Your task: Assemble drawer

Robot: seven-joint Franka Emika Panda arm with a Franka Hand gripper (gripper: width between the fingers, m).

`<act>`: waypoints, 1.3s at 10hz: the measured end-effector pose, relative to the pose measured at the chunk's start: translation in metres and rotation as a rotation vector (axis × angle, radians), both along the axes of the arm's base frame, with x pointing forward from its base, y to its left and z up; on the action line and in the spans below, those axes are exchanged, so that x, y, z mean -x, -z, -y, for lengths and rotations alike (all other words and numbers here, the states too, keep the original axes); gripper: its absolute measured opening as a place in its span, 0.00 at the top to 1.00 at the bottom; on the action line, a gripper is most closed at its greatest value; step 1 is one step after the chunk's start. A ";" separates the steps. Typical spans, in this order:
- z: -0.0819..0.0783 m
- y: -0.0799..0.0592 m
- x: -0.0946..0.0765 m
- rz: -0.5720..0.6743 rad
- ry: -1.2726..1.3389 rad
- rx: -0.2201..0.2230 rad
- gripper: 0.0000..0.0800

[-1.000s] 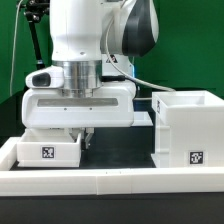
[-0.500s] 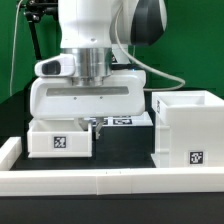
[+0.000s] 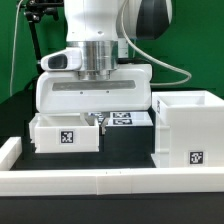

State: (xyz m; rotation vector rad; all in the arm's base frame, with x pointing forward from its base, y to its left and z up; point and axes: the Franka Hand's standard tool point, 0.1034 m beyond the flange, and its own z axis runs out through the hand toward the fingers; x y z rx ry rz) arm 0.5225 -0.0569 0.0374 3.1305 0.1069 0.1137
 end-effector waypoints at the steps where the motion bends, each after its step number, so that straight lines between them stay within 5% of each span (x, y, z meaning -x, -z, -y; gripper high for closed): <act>1: 0.000 0.000 0.000 -0.001 0.000 0.000 0.95; 13: 0.000 0.003 0.000 -0.011 -0.319 0.024 0.95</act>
Offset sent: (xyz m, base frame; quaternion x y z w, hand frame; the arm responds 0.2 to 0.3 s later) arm 0.0000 0.0000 0.0000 0.0000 0.0000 0.0000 1.0000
